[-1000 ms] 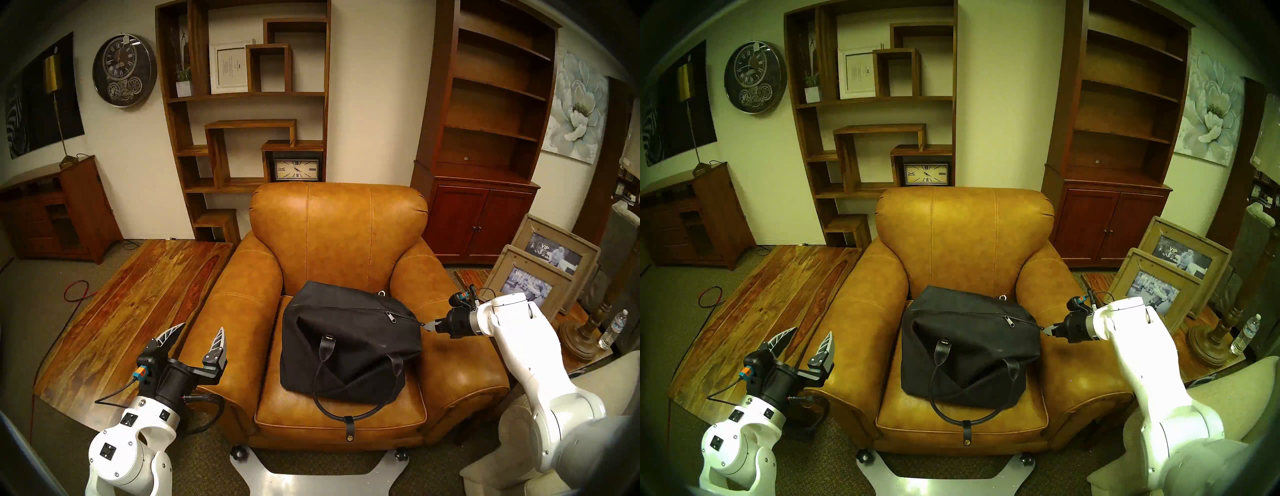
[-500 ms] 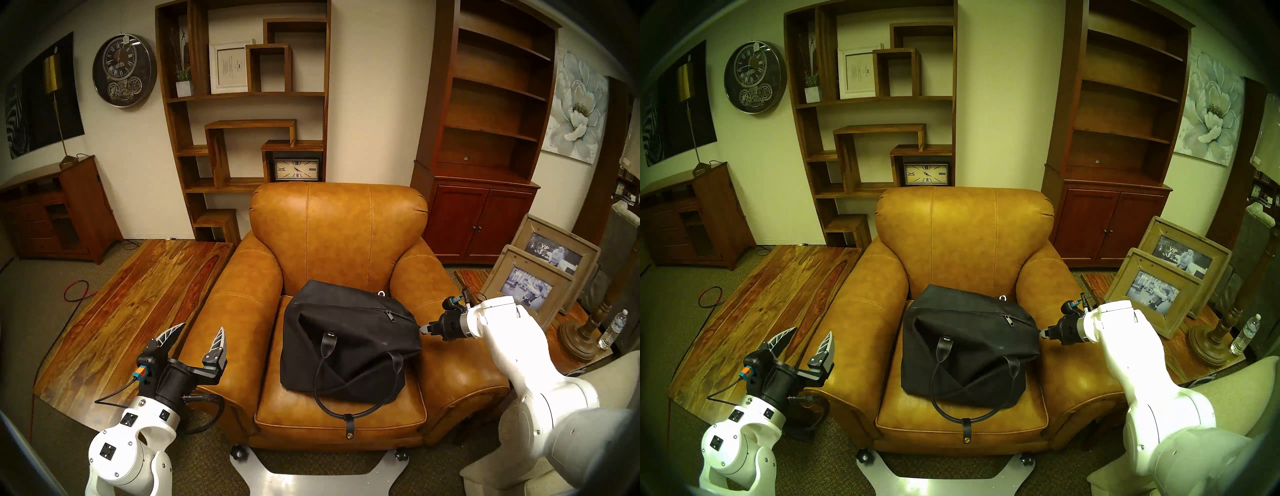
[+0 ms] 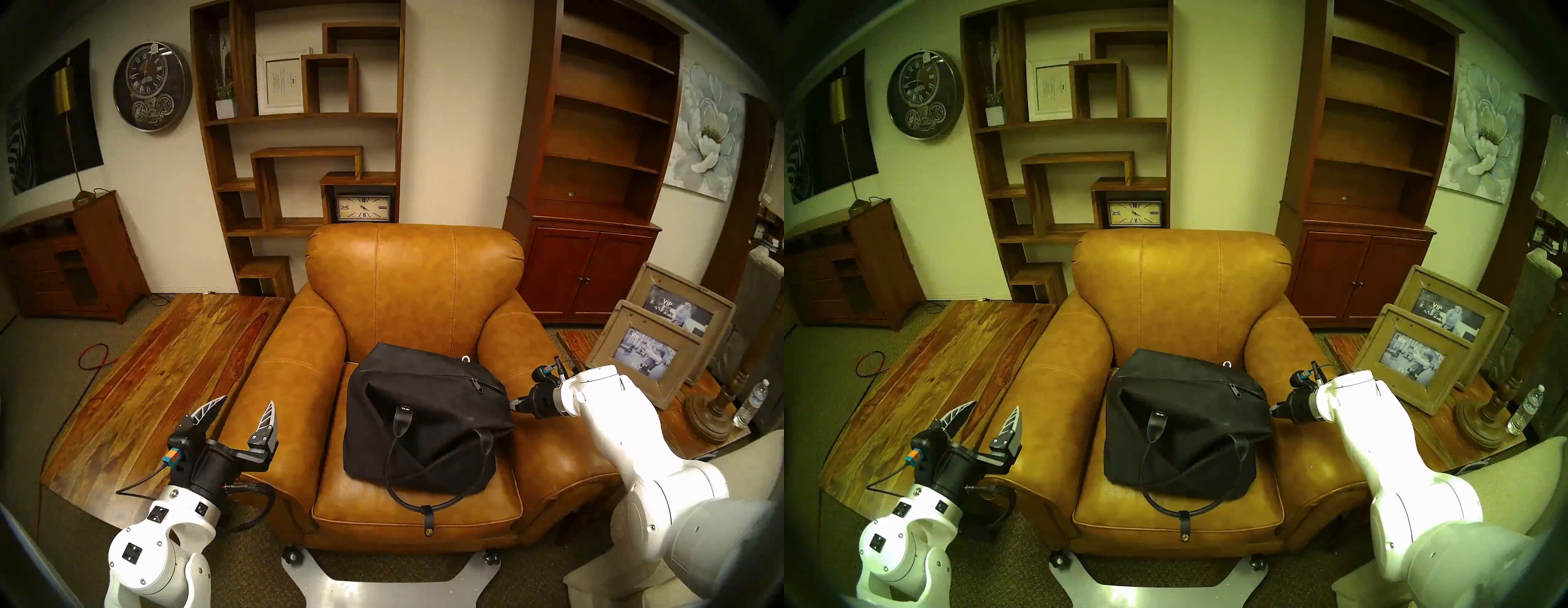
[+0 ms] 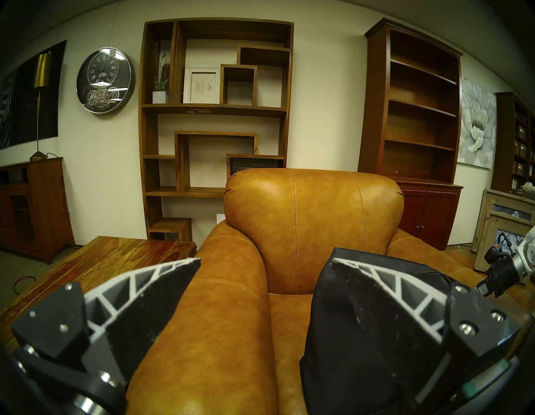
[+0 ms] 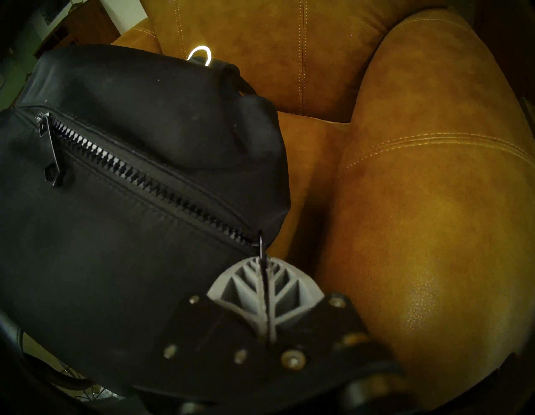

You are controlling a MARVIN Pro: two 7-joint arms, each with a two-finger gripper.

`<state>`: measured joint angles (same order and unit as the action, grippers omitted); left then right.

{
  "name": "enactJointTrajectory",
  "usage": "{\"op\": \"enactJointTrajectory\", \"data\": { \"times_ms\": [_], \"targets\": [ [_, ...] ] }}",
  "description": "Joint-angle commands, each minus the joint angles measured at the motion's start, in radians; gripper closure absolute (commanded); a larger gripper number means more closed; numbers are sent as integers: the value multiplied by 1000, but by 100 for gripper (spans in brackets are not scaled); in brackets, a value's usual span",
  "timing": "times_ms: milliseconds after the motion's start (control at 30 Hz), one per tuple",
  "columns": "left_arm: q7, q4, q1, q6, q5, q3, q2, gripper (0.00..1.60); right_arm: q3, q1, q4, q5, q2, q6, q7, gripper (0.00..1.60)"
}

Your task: Open a bag with a zipper

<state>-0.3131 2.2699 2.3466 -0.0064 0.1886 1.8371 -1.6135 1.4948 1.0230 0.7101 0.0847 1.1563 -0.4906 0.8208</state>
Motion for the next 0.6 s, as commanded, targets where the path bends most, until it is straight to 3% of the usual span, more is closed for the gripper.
{"op": "enactJointTrajectory", "data": {
  "times_ms": [0, 33, 67, 133, 400, 567],
  "targets": [
    [-2, 23, 1, -1, -2, 0, 2, 0, 12, 89, 127, -3, -23, 15, -2, 160],
    [-2, 23, 1, -1, -1, 0, 2, 0, 6, 89, 119, 7, -22, 38, -12, 154],
    [-2, 23, 1, -1, -1, 0, 2, 0, 13, 112, 153, 7, -24, 39, -22, 139],
    [-2, 22, 0, -2, -1, 0, 2, 0, 23, 110, 173, 8, -37, 75, -30, 0],
    [-1, 13, -5, -4, 0, 0, 2, 0, 120, 138, 282, -33, -115, 113, -9, 0],
    [-1, 9, -6, -4, 0, 0, 1, 0, 161, 165, 335, -56, -123, 126, 15, 0]
  ]
}}
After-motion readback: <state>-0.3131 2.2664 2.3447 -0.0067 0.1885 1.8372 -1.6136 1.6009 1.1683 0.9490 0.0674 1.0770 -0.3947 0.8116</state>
